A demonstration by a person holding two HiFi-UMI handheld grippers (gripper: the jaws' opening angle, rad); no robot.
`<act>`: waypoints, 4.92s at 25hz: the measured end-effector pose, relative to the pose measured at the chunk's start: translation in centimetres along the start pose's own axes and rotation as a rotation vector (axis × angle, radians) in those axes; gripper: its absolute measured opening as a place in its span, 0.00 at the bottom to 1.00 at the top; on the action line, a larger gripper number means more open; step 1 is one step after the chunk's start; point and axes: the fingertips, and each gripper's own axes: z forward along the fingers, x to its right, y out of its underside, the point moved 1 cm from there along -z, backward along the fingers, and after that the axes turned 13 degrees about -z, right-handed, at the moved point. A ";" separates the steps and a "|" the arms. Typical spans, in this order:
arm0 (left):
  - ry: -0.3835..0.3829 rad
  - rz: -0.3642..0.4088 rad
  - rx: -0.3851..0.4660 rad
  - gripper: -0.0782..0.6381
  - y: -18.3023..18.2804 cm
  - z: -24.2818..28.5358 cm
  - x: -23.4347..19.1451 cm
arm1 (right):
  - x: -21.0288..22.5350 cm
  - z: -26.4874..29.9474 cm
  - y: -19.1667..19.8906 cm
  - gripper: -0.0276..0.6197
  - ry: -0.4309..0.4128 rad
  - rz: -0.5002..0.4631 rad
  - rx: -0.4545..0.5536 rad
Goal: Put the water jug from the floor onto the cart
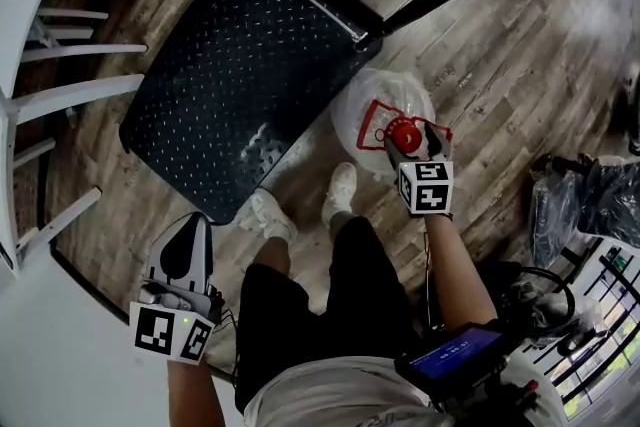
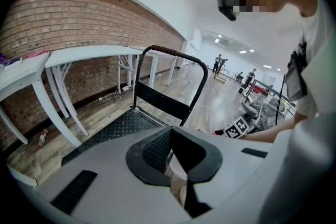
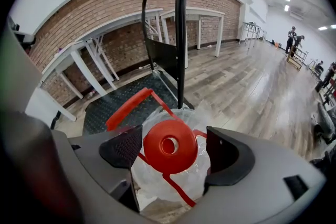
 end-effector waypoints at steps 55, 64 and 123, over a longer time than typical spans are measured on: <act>0.009 0.013 0.422 0.11 -10.2 -23.6 -9.6 | -14.9 -30.3 -26.7 0.52 0.038 -0.245 0.253; -0.110 -0.079 0.457 0.11 -10.3 -24.1 -13.7 | -21.2 -24.3 -34.4 0.52 -0.159 -0.396 0.292; -0.623 -0.478 0.420 0.11 -6.3 -18.7 -15.8 | -21.0 16.8 -55.0 0.52 -0.334 -0.656 0.159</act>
